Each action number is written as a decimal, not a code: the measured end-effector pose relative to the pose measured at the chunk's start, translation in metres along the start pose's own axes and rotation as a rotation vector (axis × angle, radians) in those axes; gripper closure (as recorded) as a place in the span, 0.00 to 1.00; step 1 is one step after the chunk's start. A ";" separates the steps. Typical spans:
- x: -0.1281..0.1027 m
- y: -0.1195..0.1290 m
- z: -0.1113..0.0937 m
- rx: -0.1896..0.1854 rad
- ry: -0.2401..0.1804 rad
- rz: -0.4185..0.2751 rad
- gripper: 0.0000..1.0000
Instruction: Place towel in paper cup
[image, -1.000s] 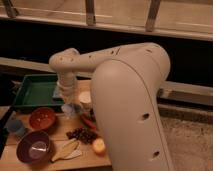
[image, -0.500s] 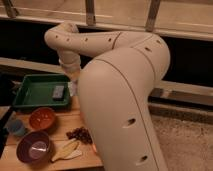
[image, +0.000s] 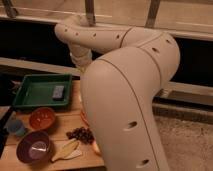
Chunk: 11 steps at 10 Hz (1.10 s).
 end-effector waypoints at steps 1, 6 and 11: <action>0.003 0.005 0.004 -0.012 -0.004 0.007 1.00; -0.009 0.038 0.057 -0.149 -0.084 0.014 1.00; 0.002 0.063 0.096 -0.252 -0.085 0.033 0.85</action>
